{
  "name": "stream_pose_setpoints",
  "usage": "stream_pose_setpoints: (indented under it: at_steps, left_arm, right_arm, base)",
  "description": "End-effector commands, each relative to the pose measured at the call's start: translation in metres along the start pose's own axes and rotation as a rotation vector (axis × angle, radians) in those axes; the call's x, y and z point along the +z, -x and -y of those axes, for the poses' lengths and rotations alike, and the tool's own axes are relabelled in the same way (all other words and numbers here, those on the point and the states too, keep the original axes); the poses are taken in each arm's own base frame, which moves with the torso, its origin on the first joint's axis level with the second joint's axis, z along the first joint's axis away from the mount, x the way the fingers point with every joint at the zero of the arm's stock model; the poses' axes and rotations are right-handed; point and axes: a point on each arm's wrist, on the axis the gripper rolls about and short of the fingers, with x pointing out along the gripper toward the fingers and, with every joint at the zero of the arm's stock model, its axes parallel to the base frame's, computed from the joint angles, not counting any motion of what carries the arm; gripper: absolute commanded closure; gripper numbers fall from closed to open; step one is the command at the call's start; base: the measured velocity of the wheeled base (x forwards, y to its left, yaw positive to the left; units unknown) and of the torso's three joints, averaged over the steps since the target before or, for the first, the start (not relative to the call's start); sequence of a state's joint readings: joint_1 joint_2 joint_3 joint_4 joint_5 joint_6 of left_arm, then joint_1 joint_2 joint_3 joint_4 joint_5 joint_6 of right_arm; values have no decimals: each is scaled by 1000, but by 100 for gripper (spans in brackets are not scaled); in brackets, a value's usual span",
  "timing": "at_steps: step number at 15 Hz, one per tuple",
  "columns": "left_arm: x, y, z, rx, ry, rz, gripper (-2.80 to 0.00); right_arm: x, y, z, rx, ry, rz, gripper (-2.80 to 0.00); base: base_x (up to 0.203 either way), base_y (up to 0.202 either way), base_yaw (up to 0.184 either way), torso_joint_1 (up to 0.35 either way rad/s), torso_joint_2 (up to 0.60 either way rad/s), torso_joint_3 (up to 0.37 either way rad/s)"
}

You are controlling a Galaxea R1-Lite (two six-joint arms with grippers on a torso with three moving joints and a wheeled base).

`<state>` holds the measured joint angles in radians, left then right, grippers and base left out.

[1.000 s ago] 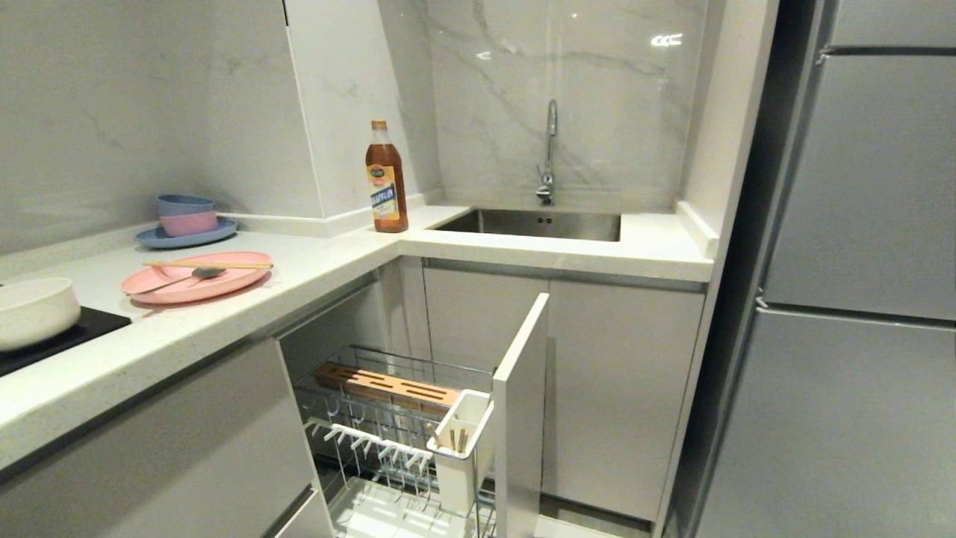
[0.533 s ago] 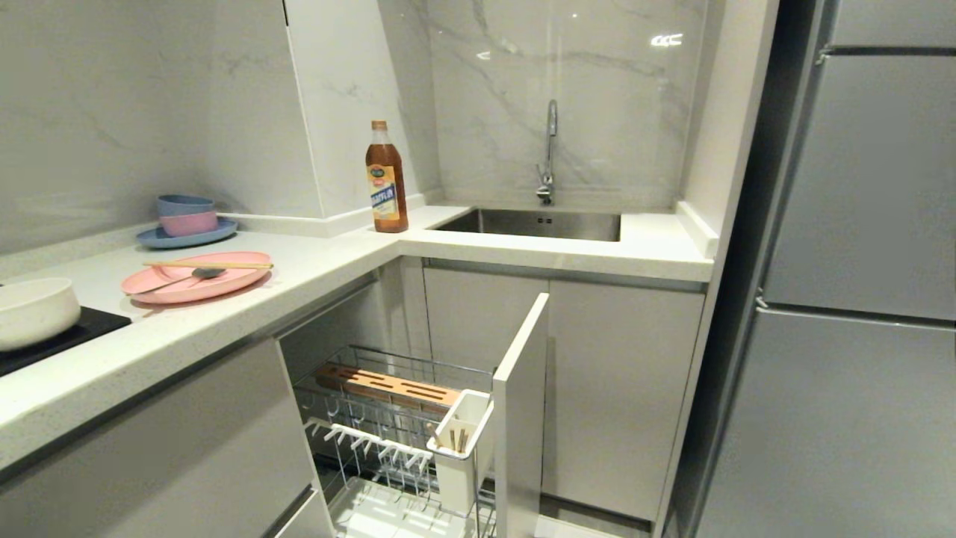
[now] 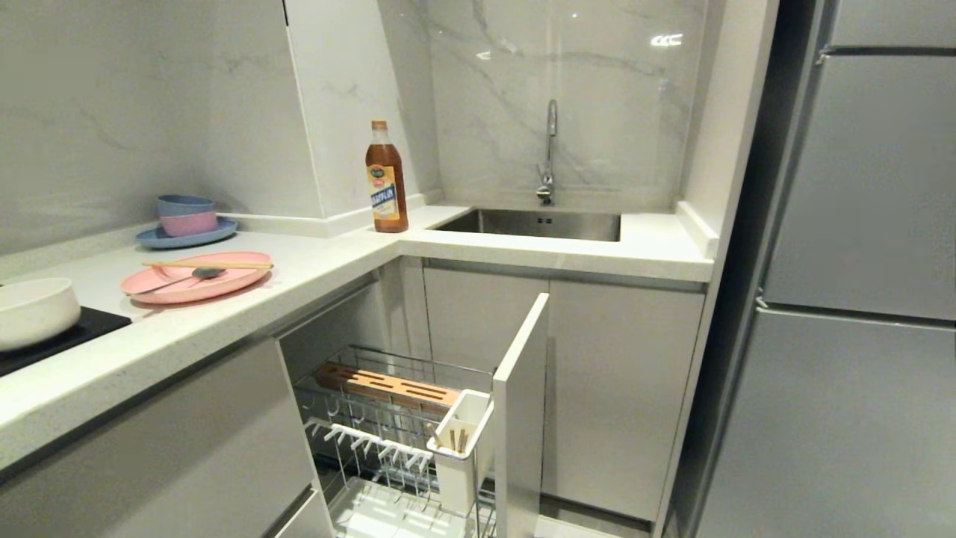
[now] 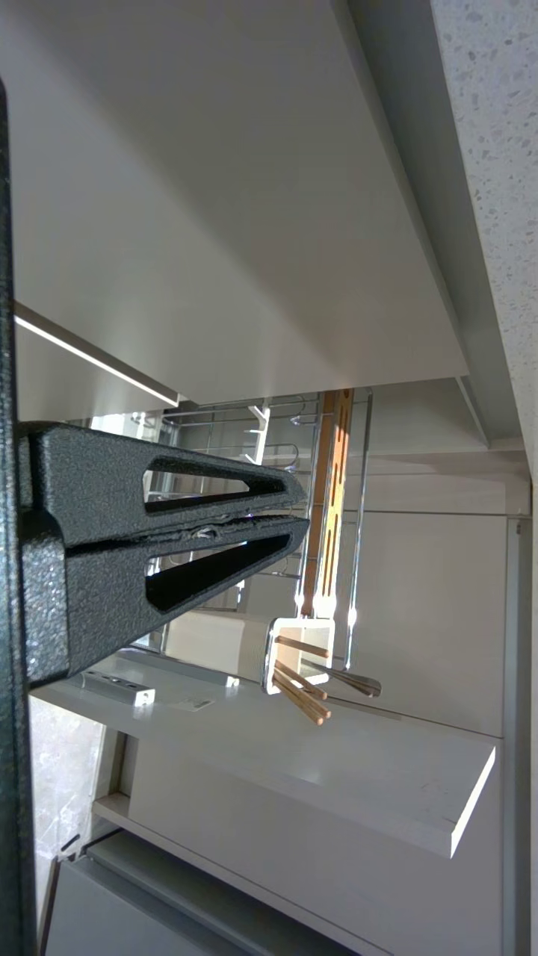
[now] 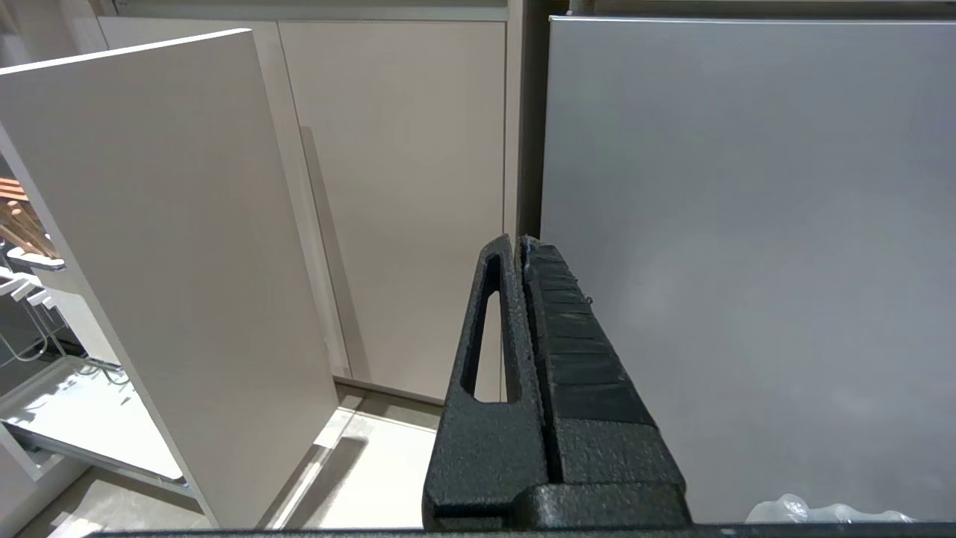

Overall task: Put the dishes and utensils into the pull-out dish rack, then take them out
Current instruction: Pick up the chopsticks and place it in the cupboard

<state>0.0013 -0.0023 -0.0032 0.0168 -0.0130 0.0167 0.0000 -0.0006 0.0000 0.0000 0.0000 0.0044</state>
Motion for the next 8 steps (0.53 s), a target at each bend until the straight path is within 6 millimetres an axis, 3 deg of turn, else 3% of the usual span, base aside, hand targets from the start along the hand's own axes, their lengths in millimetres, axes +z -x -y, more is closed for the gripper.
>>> stream_pose_setpoints:
  at_steps: [1, 8]
  left_arm:
    - [0, 0, 0, 0, 0, 1, 0]
    - [0, 0, 0, 0, -2, -1, 0]
  right_arm:
    - [0, 0, 0, 0, 0, -1, 0]
    - [0, 0, 0, 0, 0, -1, 0]
  base:
    - [0, 0, 0, 9, 2, -53]
    - [0, 0, 0, 3, 4, -177]
